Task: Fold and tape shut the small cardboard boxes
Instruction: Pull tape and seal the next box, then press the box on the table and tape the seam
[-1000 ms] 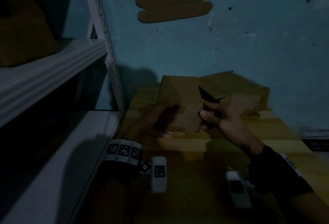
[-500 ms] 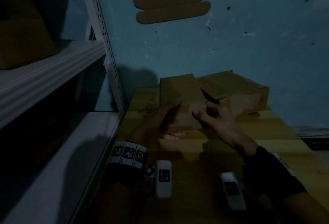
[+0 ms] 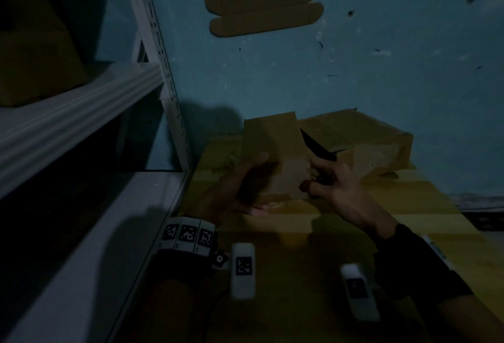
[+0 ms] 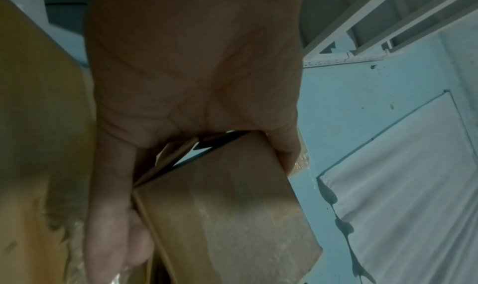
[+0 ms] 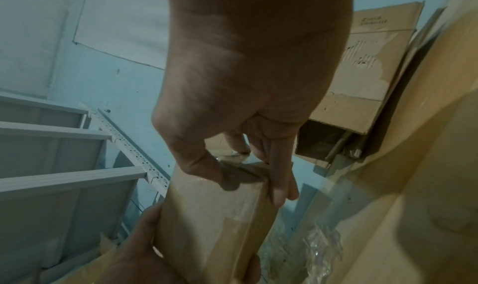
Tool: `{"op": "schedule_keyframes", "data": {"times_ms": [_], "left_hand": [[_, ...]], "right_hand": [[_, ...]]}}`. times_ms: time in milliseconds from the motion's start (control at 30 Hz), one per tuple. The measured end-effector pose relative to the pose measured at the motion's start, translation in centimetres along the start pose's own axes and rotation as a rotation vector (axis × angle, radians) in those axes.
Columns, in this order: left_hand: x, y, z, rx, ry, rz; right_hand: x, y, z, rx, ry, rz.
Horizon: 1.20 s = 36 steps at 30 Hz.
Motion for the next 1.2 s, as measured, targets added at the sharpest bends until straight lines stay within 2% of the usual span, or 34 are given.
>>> {"op": "schedule_keyframes", "data": {"times_ms": [133,300,467,733,1033,1200], "left_hand": [[0.3,-0.1,-0.1,0.012,-0.03,0.0],[-0.7,-0.7,-0.9,0.03,-0.102,-0.076],[-1.3,-0.7,-1.0,0.04,-0.129,-0.093],[-0.6,-0.4,-0.9,0.034,-0.072,-0.089],[-0.2,0.3,-0.6,0.035,-0.086,-0.104],[0.0,-0.1,-1.1,0.052,-0.084,-0.159]], "right_hand": [[-0.4,0.1,-0.4,0.025,0.015,0.013],[-0.5,0.1,-0.8,0.024,0.092,0.09],[-0.3,0.1,-1.2,0.051,0.191,0.162],[0.4,0.0,-0.1,0.014,0.169,0.048],[1.3,0.1,0.7,-0.026,0.075,0.006],[1.5,0.3,0.7,-0.011,-0.01,0.029]]}}
Point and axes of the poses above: each hand's wrist, its own y-axis away from the middle knuckle, its own x-axis out of the back of the hand, z = x × y, the point moved 7 cm from there along -y, towards the middle knuckle, and after that the axes turned 9 degrees about -y, right-handed, at the moved point
